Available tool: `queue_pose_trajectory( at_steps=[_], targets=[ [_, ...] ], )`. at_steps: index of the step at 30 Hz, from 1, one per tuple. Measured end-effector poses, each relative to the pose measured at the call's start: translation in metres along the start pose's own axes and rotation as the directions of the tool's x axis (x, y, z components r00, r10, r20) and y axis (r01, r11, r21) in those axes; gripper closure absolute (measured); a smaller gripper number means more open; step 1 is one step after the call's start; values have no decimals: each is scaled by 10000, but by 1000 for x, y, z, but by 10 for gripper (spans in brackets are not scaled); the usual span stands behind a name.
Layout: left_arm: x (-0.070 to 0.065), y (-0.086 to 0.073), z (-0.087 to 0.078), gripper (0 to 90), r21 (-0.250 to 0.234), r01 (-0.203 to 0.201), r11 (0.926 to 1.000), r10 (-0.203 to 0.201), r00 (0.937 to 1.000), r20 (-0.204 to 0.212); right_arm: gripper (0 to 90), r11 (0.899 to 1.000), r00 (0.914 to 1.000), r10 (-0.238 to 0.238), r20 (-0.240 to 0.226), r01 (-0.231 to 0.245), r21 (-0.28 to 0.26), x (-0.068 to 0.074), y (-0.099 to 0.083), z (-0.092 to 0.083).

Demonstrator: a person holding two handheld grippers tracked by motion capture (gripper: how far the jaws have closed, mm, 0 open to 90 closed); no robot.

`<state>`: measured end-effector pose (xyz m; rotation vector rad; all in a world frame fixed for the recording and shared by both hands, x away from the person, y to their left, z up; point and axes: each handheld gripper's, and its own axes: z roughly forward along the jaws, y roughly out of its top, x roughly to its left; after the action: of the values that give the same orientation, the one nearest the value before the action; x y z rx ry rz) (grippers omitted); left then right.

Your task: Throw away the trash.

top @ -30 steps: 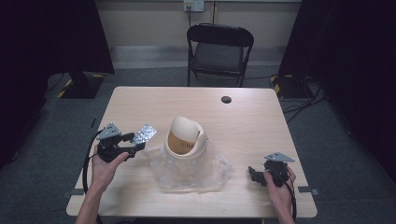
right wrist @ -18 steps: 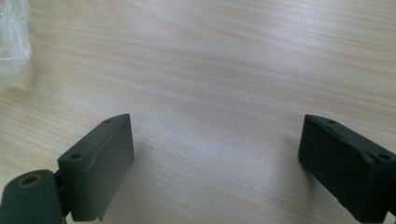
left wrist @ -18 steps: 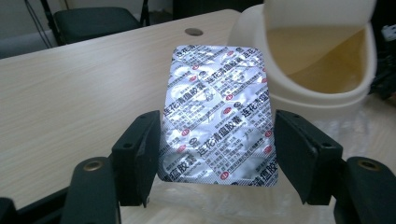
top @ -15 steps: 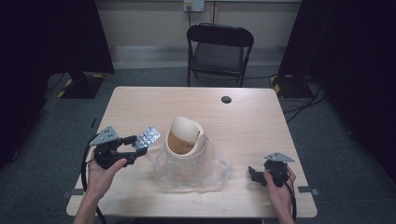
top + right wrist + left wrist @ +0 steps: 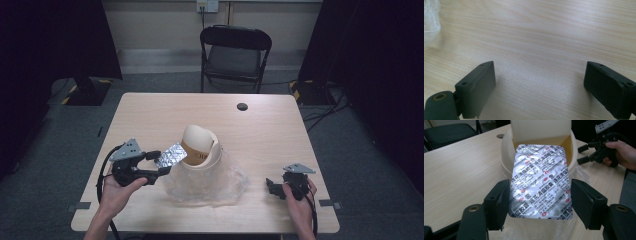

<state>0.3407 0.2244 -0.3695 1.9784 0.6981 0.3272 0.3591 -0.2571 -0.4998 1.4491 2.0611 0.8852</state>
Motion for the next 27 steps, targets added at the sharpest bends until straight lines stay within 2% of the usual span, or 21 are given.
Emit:
queue_pose_trajectory(
  at_steps=[9, 10, 14, 17, 20, 22, 27],
  targets=[
    [-6, 4, 14, 341, 438, -21, 9990, 9, 9996, 269, 95, 10000, 10000, 3, -2, -3, 0, 0, 0, 0],
    [-7, 6, 14, 340, 500, -87, 9987, 78, 9998, 190, 94, 10000, 10000, -1, -1, 1, 1, 0, 0, 0],
    [-8, 13, 20, 340, 345, 243, 9991, -256, 9990, 366, 94, 10000, 10000, -2, -1, 2, 0, 0, 0, 0],
    [-8, 17, 24, 340, 462, 295, 9985, -305, 9993, 212, 94, 10000, 10000, 0, 2, 0, 3, 0, 0, 0],
    [-7, 19, 24, 340, 336, 318, 9989, -326, 9992, 222, 94, 10000, 10000, 1, -2, -1, 0, 0, 0, 0],
    [-9, 21, 25, 340, 279, 319, 9991, -325, 9993, 202, 94, 10000, 10000, 0, -1, 0, 1, 0, 0, 0],
    [-13, 31, 31, 352, 260, 10, 9997, -18, 9995, 300, 94, 10000, 10000, -2, 0, 2, 1, 0, 0, 0]
  ],
)
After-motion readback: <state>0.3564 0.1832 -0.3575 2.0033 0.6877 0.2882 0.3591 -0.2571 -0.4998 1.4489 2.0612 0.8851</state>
